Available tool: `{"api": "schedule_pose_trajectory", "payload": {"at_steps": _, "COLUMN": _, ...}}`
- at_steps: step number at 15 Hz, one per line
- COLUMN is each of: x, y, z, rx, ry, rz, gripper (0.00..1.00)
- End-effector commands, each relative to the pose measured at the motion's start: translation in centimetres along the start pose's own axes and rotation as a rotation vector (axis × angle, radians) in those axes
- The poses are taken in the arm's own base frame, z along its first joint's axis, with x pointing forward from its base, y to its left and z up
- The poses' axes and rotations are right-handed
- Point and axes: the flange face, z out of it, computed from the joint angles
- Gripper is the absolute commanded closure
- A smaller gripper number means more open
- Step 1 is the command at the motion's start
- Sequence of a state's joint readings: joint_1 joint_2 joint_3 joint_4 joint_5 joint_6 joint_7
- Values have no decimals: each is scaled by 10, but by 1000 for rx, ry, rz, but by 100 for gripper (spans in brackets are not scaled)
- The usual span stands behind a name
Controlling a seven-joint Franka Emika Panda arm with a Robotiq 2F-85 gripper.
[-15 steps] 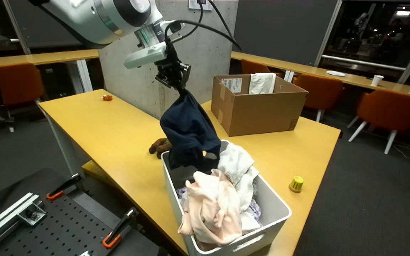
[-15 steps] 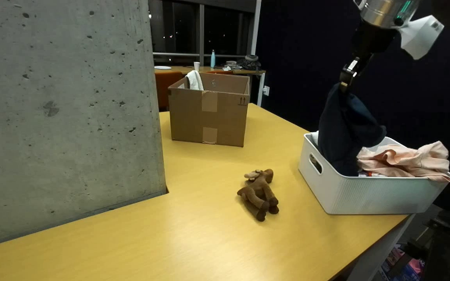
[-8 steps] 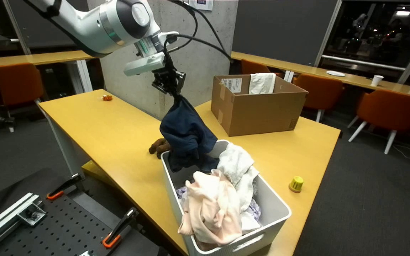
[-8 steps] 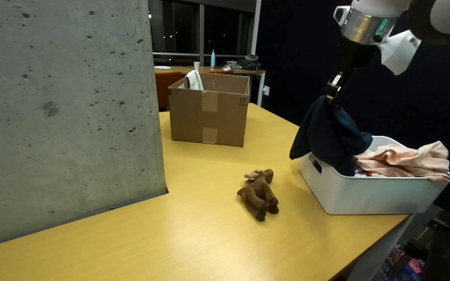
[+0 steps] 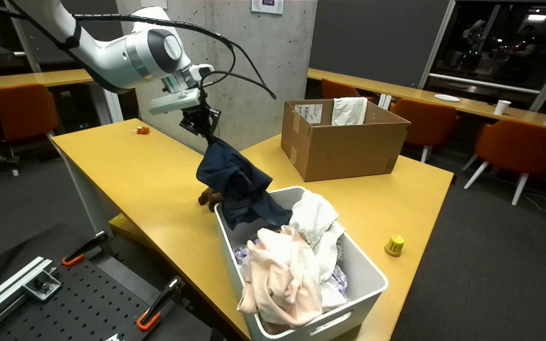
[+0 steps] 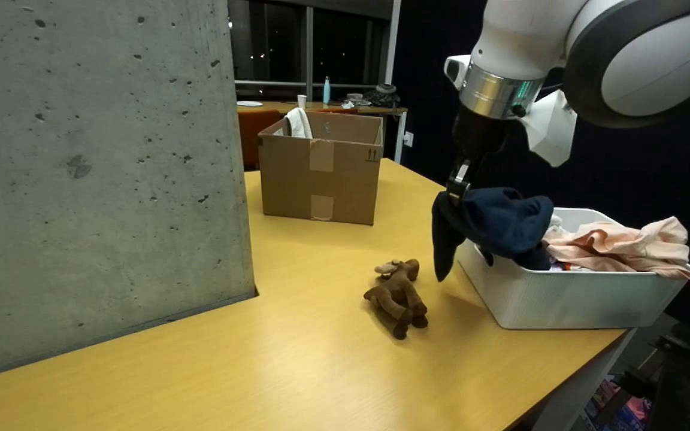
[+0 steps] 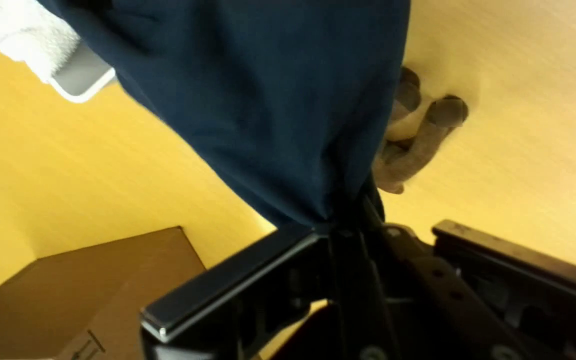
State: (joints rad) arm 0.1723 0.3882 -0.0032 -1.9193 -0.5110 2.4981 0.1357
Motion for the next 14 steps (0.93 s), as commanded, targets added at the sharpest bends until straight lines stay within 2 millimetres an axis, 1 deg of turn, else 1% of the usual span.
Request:
{"api": "schedule_pose_trajectory", "payload": {"at_steps": 1, "x": 26, "y": -42, "z": -5, "rx": 20, "ry": 27, "rz": -79, "gripper": 99}}
{"api": "schedule_pose_trajectory", "payload": {"at_steps": 2, "x": 30, "y": -51, "z": -5, "rx": 23, "ry": 30, "rz": -90, "gripper": 99}}
{"api": "schedule_pose_trajectory", "payload": {"at_steps": 3, "x": 32, "y": -57, "z": -3, "rx": 28, "ry": 27, "rz": -96, "gripper": 76}}
{"api": "schedule_pose_trajectory", "payload": {"at_steps": 5, "x": 35, "y": -60, "z": 1, "rx": 37, "ry": 30, "rz": -95, "gripper": 65}}
{"api": "schedule_pose_trajectory", "payload": {"at_steps": 6, "x": 36, "y": -58, "z": 2, "rx": 38, "ry": 31, "rz": -93, "gripper": 57}}
{"api": "schedule_pose_trajectory", "payload": {"at_steps": 7, "x": 36, "y": -56, "z": 3, "rx": 38, "ry": 31, "rz": -91, "gripper": 51}}
{"api": "schedule_pose_trajectory", "payload": {"at_steps": 10, "x": 33, "y": -44, "z": 1, "rx": 33, "ry": 24, "rz": -82, "gripper": 27}}
{"api": "schedule_pose_trajectory", "payload": {"at_steps": 12, "x": 24, "y": -30, "z": -3, "rx": 27, "ry": 8, "rz": -68, "gripper": 15}}
{"api": "schedule_pose_trajectory", "payload": {"at_steps": 13, "x": 18, "y": -21, "z": -3, "rx": 21, "ry": -9, "rz": -56, "gripper": 6}}
{"api": "schedule_pose_trajectory", "payload": {"at_steps": 14, "x": 12, "y": -13, "z": 0, "rx": 18, "ry": -25, "rz": -44, "gripper": 1}}
